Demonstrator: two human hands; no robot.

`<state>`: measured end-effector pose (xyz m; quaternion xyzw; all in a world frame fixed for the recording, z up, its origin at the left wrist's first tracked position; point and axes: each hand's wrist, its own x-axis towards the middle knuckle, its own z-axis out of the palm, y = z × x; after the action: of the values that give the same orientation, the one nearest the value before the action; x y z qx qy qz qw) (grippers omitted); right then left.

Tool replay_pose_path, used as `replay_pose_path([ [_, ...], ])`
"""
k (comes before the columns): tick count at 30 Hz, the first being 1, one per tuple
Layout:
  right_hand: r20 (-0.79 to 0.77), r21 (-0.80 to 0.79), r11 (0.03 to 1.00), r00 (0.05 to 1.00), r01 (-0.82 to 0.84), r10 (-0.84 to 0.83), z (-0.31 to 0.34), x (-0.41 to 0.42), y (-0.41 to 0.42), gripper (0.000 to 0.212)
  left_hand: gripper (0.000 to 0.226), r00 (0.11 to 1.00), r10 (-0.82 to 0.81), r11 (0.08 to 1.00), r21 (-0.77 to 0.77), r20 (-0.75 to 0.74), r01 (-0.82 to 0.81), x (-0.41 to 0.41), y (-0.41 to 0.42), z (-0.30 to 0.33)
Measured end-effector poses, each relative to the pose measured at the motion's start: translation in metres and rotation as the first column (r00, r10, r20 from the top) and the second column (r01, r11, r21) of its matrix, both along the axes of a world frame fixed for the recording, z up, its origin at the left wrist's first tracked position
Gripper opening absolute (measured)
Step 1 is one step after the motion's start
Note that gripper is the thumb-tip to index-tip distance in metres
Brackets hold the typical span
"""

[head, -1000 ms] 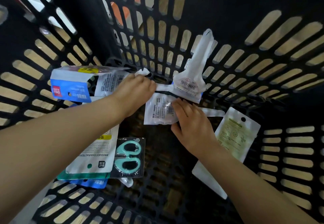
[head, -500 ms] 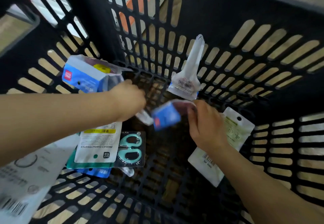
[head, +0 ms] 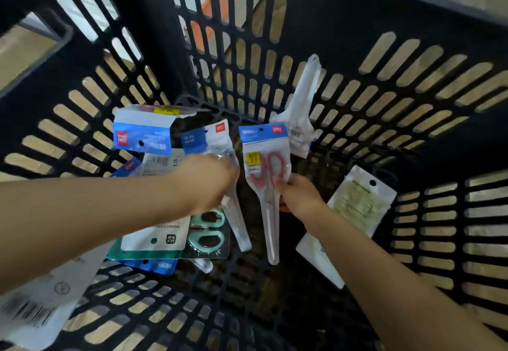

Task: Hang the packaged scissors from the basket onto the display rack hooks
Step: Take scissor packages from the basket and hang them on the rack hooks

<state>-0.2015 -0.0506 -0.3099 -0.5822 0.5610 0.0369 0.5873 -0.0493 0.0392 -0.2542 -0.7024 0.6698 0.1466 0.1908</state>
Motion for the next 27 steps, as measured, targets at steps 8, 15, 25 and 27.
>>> replay_pose_path([
  [8, 0.101, 0.090, 0.994, 0.992, 0.063, -0.072, 0.010, -0.005, -0.004, 0.023, 0.017, -0.053, 0.797, 0.115, 0.237, -0.602, -0.965, 0.031, -0.009, -0.011],
  [15, 0.098, 0.082, 0.993, 0.991, 0.085, -0.093, 0.013, -0.004, -0.002, 0.020, 0.050, -0.060, 0.830, 0.078, 0.222, -0.554, -0.972, 0.029, -0.020, -0.024],
  [25, 0.152, 0.161, 0.978, 0.976, 0.131, -0.156, 0.019, -0.008, -0.001, 0.015, 0.013, -0.052, 0.774, 0.206, 0.329, -0.631, -0.922, 0.009, -0.026, -0.017],
  [27, 0.147, 0.171, 0.975, 0.975, 0.142, -0.168, 0.018, -0.009, -0.001, 0.015, 0.030, -0.126, 0.727, 0.205, 0.388, -0.675, -0.899, 0.004, -0.028, -0.018],
])
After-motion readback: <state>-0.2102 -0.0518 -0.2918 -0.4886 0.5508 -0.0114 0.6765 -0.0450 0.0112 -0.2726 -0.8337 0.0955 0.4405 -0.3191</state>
